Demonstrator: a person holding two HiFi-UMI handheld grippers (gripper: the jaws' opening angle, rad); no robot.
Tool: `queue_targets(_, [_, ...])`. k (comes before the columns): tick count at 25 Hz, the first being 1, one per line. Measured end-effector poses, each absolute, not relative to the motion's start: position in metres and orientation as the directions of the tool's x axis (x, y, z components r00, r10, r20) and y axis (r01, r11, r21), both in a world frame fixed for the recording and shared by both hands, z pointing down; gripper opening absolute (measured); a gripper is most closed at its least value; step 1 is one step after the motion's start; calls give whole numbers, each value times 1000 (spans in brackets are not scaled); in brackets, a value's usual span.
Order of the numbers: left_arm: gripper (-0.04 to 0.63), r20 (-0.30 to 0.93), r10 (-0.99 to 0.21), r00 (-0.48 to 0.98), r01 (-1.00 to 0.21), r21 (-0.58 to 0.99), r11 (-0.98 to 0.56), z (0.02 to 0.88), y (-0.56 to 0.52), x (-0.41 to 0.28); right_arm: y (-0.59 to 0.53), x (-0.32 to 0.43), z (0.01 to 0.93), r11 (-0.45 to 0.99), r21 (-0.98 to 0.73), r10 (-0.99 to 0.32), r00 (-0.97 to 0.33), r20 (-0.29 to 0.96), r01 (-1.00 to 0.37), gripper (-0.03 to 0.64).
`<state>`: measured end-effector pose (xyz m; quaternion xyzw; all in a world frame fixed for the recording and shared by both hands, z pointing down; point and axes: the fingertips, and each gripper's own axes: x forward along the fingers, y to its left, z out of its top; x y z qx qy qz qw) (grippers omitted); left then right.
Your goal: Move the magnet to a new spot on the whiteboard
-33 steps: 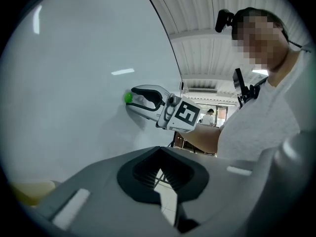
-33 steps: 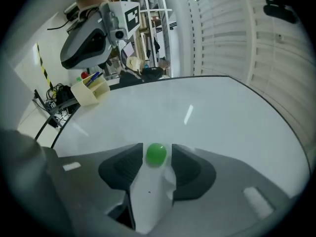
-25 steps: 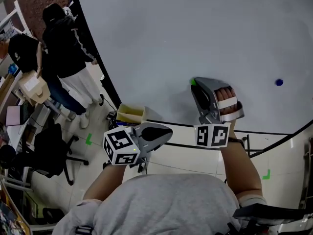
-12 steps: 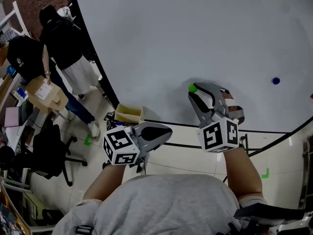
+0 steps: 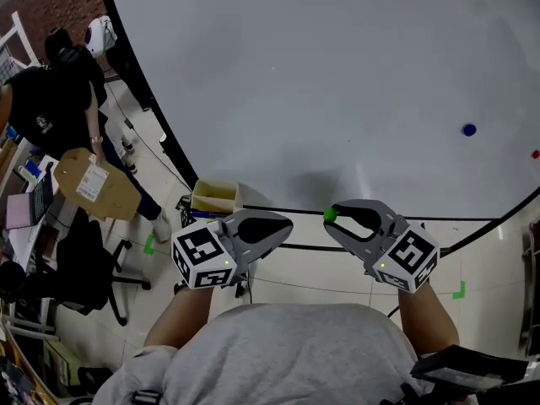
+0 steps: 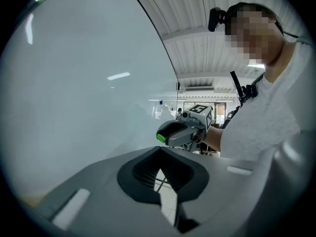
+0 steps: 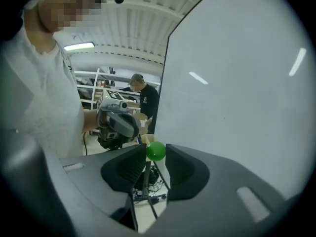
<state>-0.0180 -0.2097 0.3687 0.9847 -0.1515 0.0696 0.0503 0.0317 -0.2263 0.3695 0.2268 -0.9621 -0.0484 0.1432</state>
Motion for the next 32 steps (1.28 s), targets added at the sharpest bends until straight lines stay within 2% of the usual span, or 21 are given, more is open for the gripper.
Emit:
queue_targets(7, [-20, 168, -271, 948, -286, 74, -955, 374, -202, -12, -199, 36, 381, 908, 90, -420, -877, 236, -410, 126])
queue_targets(18, [-18, 145, -307, 941, -322, 90, -943, 372, -220, -24, -215, 26, 391, 913, 63, -407, -881, 242, -404, 126])
queue_targets(32, [-17, 128, -298, 946, -313, 120, -942, 368, -211, -18, -210, 29, 386, 911, 63, -411, -884, 222, -408, 126])
